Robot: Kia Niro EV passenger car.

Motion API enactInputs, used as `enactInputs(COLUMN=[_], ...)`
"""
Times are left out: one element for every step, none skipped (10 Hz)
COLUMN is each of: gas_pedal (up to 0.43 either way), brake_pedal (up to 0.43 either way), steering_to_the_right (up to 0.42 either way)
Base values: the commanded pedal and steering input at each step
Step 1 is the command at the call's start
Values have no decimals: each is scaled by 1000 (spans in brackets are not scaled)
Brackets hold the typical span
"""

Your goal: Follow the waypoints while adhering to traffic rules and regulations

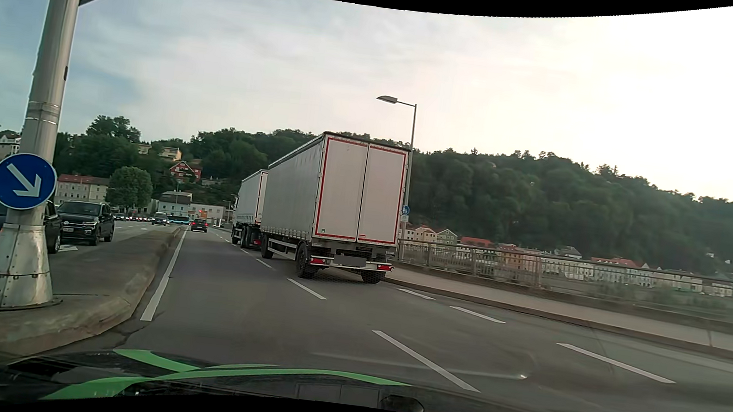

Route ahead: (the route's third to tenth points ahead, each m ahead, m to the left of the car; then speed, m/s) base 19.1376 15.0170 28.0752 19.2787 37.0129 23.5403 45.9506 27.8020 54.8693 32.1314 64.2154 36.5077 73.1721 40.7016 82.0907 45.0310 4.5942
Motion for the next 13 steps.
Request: enactInputs(gas_pedal=[240, 240, 240, 240, 228, 228, 228, 228, 228, 228, 228, 228, 228], brake_pedal=[0, 0, 0, 0, 0, 0, 0, 0, 0, 0, 0, 0, 0], steering_to_the_right=[-282, -274, -267, -260, -252, -245, -236, -227, -218, -204, -191, -176, -162])
